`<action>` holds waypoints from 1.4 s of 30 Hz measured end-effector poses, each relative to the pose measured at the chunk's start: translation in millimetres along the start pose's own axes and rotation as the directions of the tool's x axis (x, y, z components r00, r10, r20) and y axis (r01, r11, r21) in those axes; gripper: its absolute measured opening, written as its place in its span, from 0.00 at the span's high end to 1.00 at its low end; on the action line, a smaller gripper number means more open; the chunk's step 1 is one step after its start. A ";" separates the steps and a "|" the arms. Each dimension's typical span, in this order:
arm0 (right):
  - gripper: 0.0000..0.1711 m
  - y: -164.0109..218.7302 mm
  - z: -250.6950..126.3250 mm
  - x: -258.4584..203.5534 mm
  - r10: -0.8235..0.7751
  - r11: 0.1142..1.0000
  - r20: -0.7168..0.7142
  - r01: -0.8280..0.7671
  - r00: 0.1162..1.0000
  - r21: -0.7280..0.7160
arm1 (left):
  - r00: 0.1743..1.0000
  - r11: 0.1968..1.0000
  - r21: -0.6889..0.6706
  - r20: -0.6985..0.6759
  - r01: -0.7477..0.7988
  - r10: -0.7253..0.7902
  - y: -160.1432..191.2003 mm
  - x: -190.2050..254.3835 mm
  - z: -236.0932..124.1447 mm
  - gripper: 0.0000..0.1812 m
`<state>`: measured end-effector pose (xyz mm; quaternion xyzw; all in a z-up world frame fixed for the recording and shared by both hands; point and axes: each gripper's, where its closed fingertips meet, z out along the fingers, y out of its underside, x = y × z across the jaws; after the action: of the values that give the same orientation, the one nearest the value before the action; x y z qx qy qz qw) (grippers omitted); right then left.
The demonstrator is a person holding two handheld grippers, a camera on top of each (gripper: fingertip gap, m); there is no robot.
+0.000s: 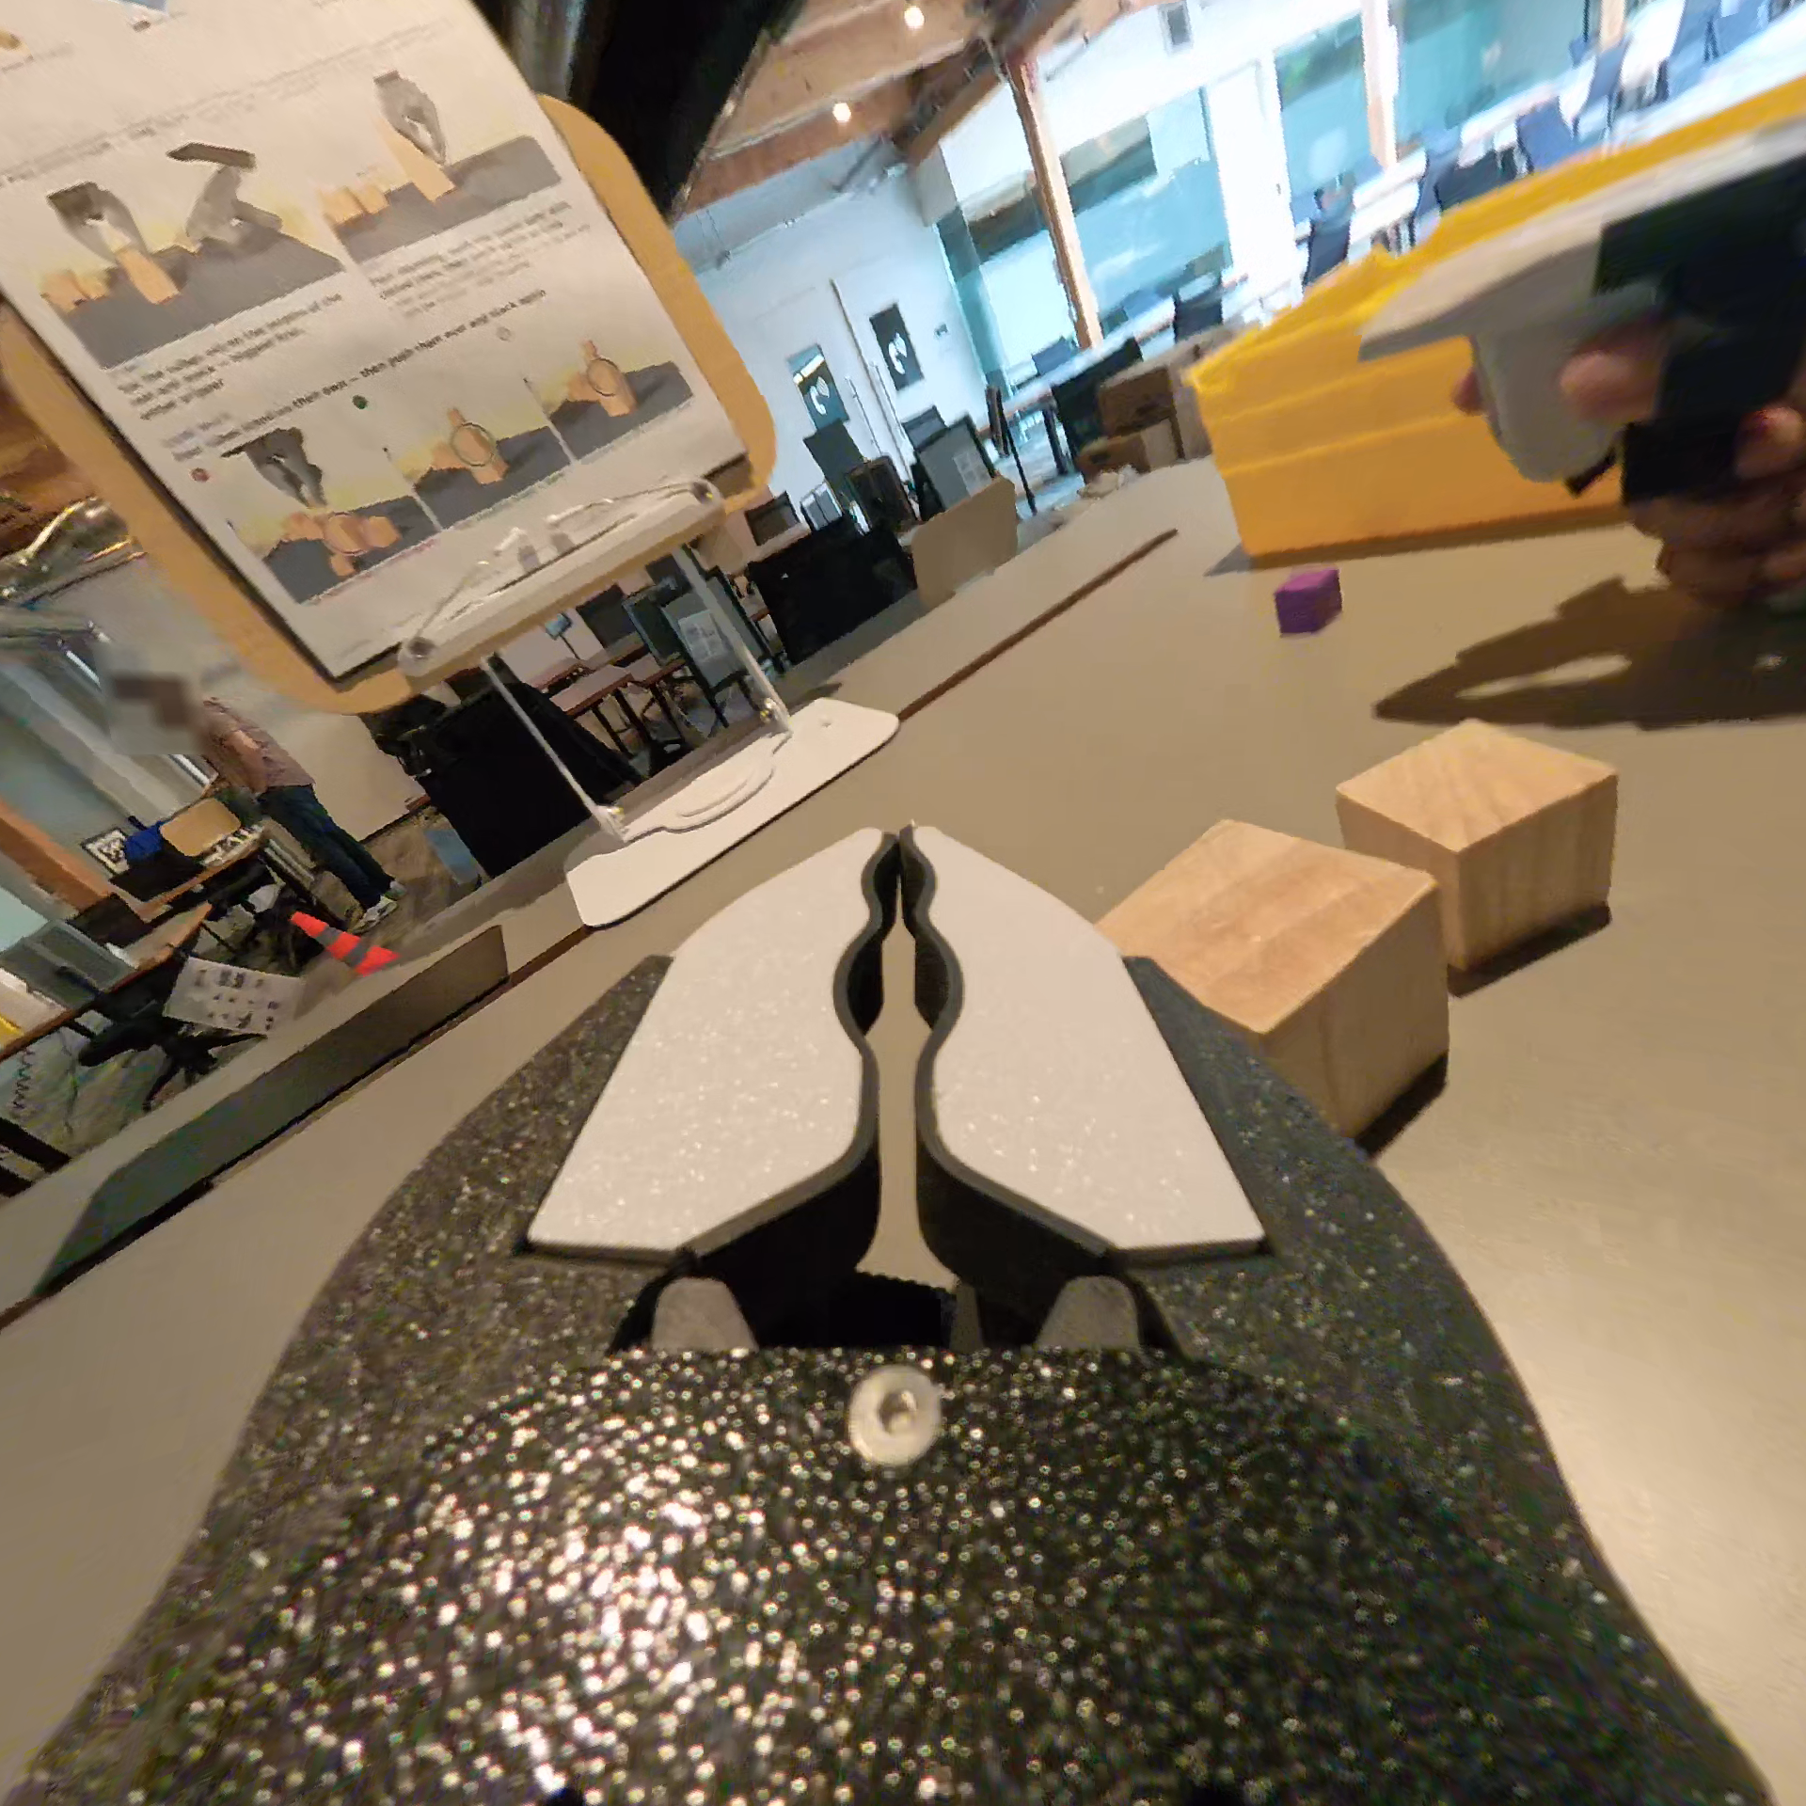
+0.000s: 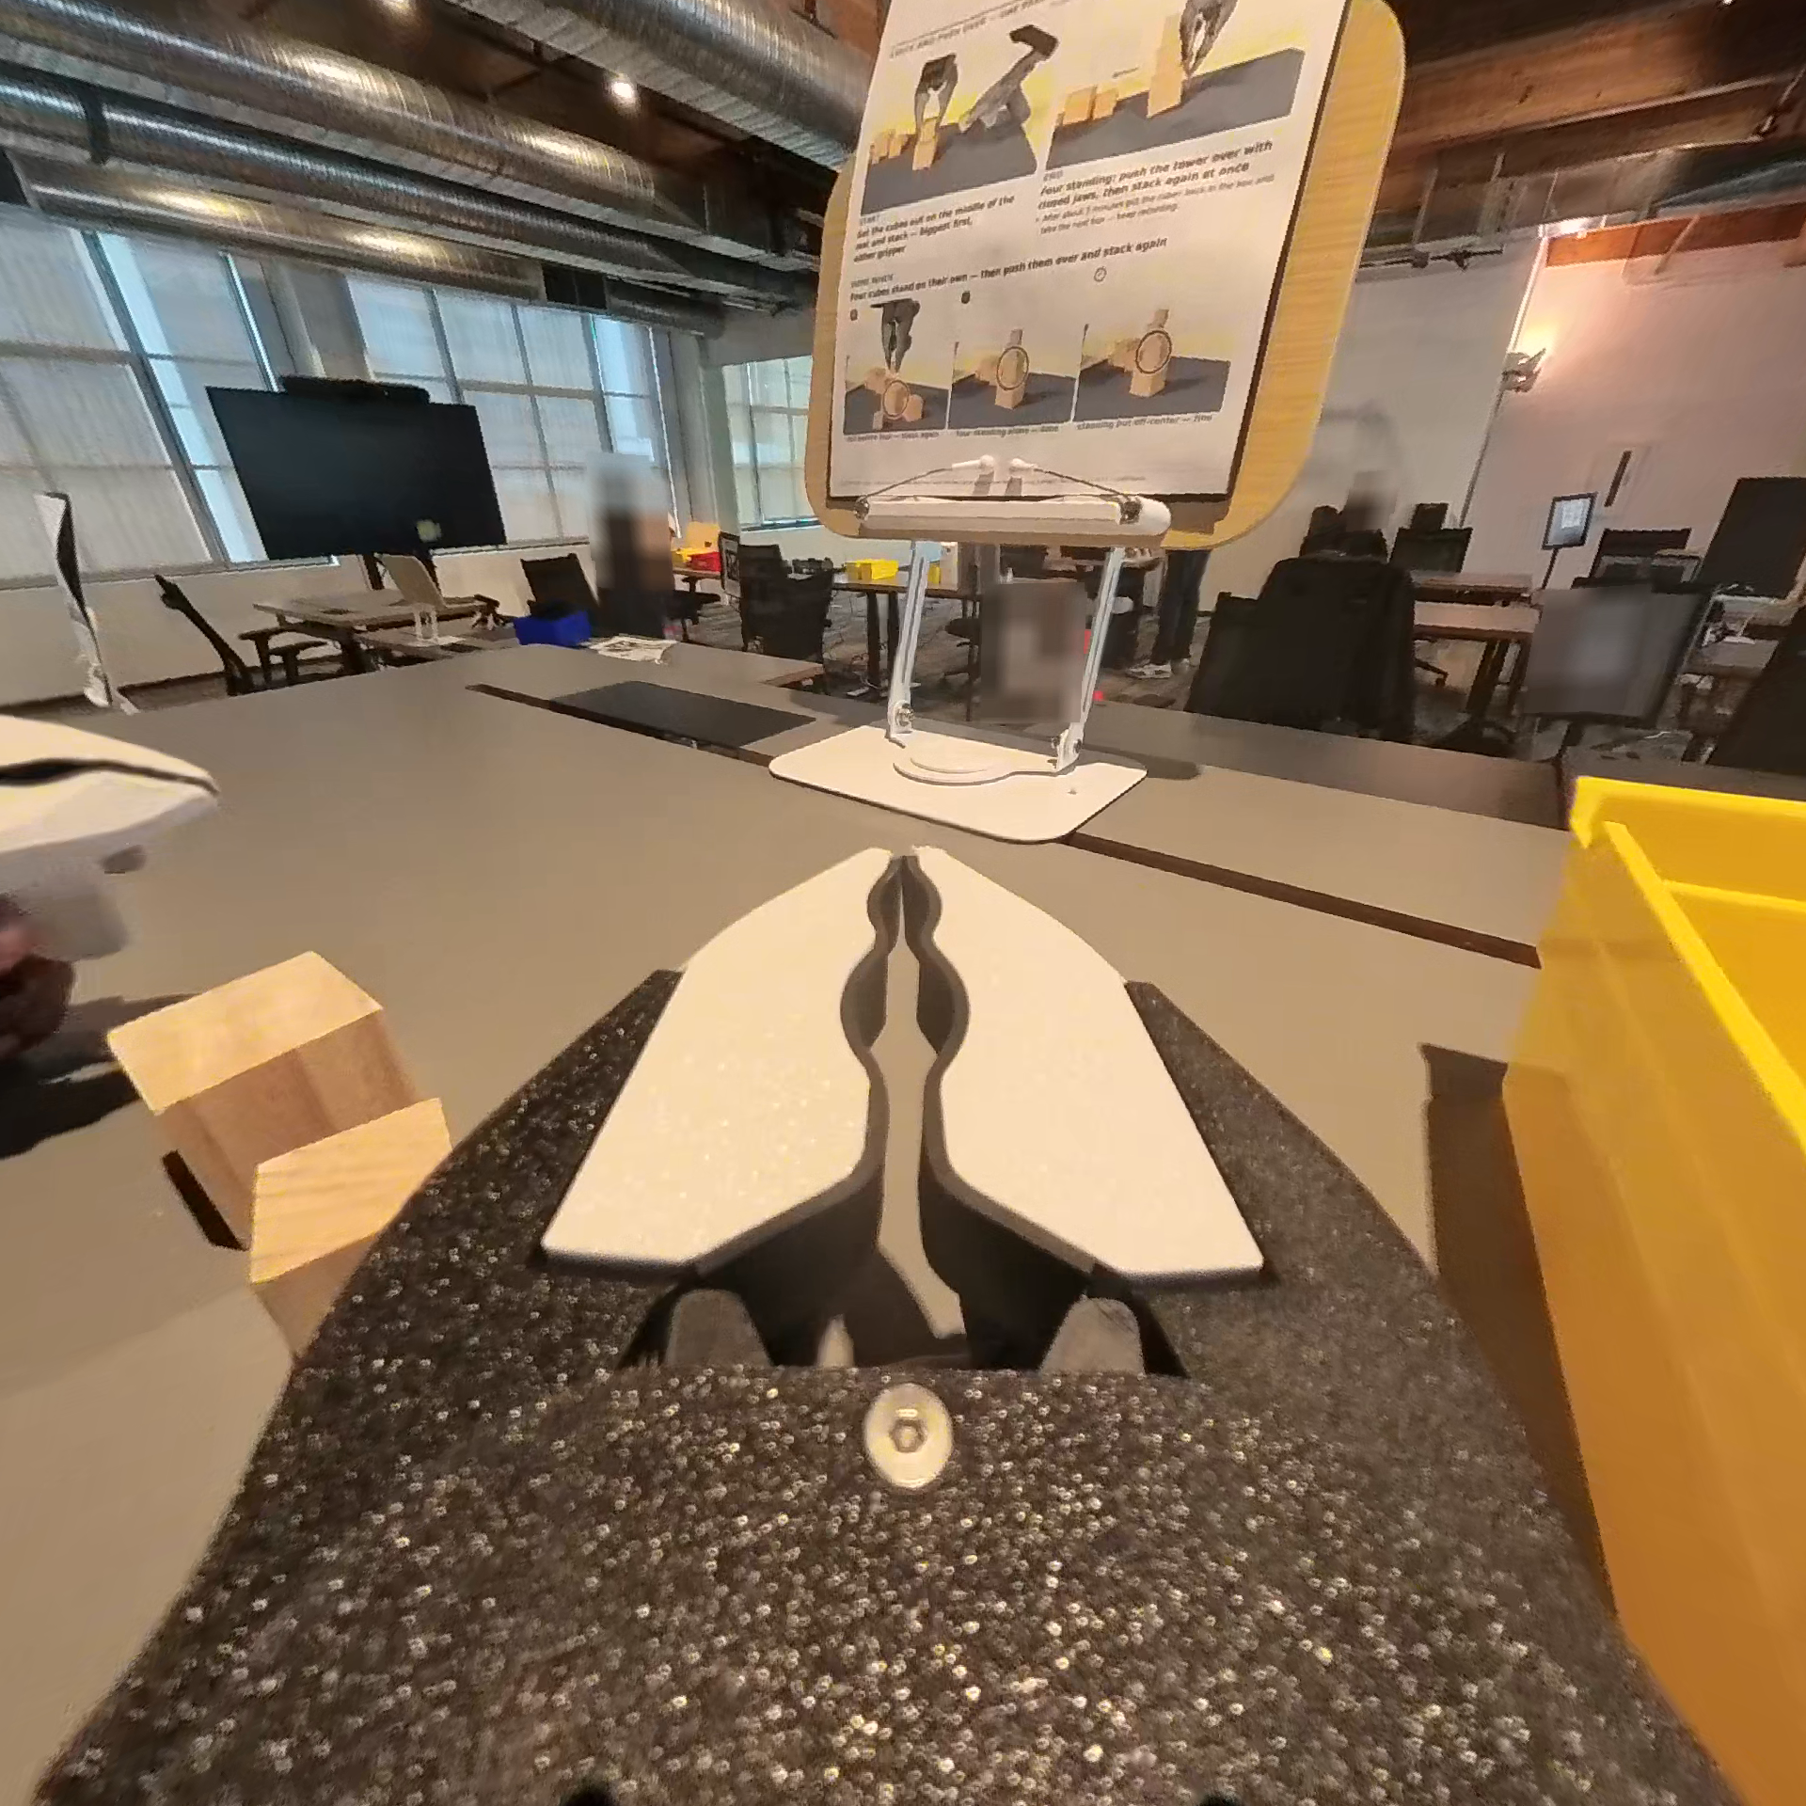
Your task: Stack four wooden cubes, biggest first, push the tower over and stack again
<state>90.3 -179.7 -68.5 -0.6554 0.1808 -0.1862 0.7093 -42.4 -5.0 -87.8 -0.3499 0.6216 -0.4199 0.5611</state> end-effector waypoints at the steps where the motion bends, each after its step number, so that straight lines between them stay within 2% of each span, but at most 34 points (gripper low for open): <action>1: 1.00 -0.6 -0.5 1.0 0.011 1.000 0.001 -0.011 1.000 0.006 | 0.999 0.999 0.030 0.015 0.045 -0.045 -3.1 -6.5 -3.0 1.00; 6: 1.00 -2.5 -1.9 1.0 0.040 0.999 0.025 -0.041 0.999 0.024 | 0.946 0.923 0.237 0.035 0.304 -0.321 -17.4 -44.7 -27.1 1.00; 11: 1.00 -3.9 -3.3 0.9 0.061 0.997 0.043 -0.063 0.997 0.036 | 0.892 0.829 0.362 -0.013 0.426 -0.452 -23.0 -61.9 -47.1 1.00; 19: 1.00 -6.4 -5.8 0.1 0.067 0.996 0.054 -0.069 0.996 0.055 | 0.898 0.839 0.345 -0.027 0.421 -0.439 -23.0 -57.6 -54.5 1.00; 24: 1.00 -9.0 -7.1 -2.4 0.047 0.996 0.063 -0.052 0.997 0.072 | 0.905 0.851 0.309 -0.135 0.425 -0.404 -23.8 -48.5 -44.1 1.00; 29: 1.00 -8.2 -6.3 -7.5 0.046 0.997 0.096 -0.052 0.994 0.058 | 0.869 0.811 0.311 -0.164 0.495 -0.468 -19.9 -61.6 -36.0 1.00; 32: 1.00 -7.8 -5.1 -12.1 0.022 0.999 0.111 -0.026 0.994 0.038 | 0.876 0.813 0.327 -0.169 0.482 -0.451 -21.9 -59.8 -38.6 1.00; 36: 0.98 -13.8 -8.8 -27.1 -0.020 0.996 0.201 0.036 0.979 -0.078 | 0.883 0.822 0.322 -0.185 0.470 -0.432 -23.4 -55.1 -38.6 1.00; 38: 0.96 -14.3 -12.8 -48.5 0.023 0.983 0.324 0.038 0.946 -0.182 | 0.877 0.820 0.311 -0.212 0.480 -0.432 -24.1 -52.0 -37.8 1.00; 40: 0.90 -1.5 -17.7 -75.1 0.091 0.938 0.450 0.076 0.889 -0.339 | 0.868 0.815 0.304 -0.238 0.494 -0.437 -25.1 -49.1 -37.8 1.00; 42: 0.87 17.5 -21.6 -92.6 0.069 0.865 0.515 0.206 0.854 -0.457 | 0.857 0.810 0.295 -0.271 0.507 -0.438 -26.9 -44.6 -38.3 1.00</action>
<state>-0.2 -150.8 -86.5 -0.8468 0.0019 0.0227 0.5315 -75.7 29.5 -44.6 -0.3447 0.4783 -0.6835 0.4304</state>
